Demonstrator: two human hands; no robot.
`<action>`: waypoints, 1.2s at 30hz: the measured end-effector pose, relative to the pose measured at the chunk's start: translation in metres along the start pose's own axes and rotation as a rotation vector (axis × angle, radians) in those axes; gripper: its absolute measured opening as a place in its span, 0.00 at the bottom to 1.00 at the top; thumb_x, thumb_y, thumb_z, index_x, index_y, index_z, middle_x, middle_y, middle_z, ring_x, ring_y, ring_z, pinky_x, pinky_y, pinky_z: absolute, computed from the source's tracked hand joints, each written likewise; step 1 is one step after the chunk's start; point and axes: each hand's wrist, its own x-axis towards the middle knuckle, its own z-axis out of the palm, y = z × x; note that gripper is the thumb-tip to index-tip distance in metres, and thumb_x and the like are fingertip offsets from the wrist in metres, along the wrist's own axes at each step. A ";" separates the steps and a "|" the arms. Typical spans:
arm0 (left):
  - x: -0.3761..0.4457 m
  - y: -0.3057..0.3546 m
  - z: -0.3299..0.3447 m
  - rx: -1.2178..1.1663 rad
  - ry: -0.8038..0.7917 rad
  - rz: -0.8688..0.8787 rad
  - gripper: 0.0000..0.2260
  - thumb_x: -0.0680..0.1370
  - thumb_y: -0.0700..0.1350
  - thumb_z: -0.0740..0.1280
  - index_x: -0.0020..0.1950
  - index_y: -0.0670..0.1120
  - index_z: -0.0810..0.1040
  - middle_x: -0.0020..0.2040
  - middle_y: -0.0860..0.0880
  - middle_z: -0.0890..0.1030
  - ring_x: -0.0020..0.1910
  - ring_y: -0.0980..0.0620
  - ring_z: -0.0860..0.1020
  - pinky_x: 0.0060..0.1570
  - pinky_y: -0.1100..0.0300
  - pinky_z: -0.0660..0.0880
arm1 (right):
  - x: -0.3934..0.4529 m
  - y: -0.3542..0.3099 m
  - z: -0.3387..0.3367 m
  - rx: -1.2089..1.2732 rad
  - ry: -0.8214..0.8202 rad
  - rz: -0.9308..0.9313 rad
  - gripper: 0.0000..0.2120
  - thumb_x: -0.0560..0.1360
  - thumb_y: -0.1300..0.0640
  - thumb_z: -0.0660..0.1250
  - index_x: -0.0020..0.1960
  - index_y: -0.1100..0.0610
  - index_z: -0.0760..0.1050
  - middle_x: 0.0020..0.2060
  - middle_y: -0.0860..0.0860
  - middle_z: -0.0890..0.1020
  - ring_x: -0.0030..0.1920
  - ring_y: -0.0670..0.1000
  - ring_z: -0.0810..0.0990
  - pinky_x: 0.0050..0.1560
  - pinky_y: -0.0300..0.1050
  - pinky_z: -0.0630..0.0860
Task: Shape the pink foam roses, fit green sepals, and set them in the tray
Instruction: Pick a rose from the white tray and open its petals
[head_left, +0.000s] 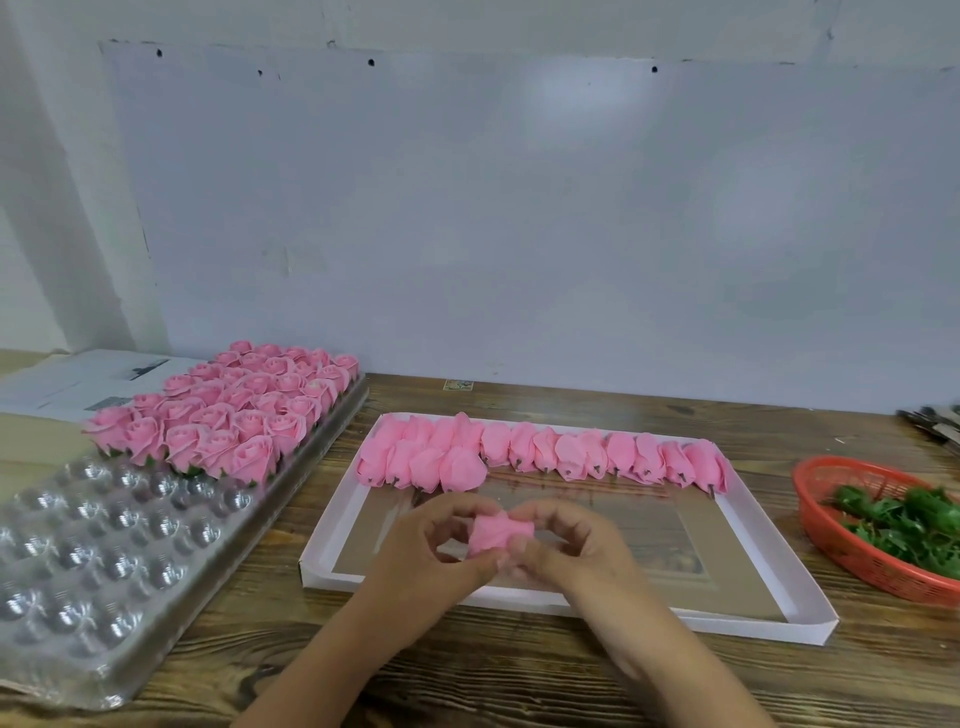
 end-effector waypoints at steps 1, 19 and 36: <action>-0.001 0.003 0.001 -0.016 0.012 0.002 0.21 0.66 0.56 0.79 0.57 0.65 0.79 0.54 0.59 0.83 0.54 0.55 0.82 0.48 0.54 0.83 | 0.000 -0.001 0.000 0.141 0.009 0.030 0.11 0.72 0.65 0.73 0.54 0.60 0.81 0.52 0.62 0.83 0.49 0.60 0.85 0.47 0.46 0.82; -0.009 0.026 0.010 -0.498 -0.069 -0.078 0.18 0.66 0.58 0.81 0.39 0.45 0.82 0.42 0.40 0.82 0.43 0.43 0.80 0.48 0.47 0.78 | -0.013 -0.001 0.028 0.652 -0.390 0.435 0.18 0.65 0.56 0.75 0.51 0.64 0.84 0.39 0.61 0.82 0.35 0.52 0.81 0.36 0.40 0.80; -0.004 0.022 0.013 -0.087 0.247 0.106 0.11 0.75 0.53 0.68 0.37 0.48 0.77 0.31 0.50 0.78 0.30 0.60 0.76 0.32 0.69 0.72 | -0.009 0.005 0.032 0.474 -0.307 0.370 0.15 0.73 0.46 0.69 0.44 0.58 0.85 0.33 0.54 0.78 0.30 0.47 0.76 0.32 0.38 0.75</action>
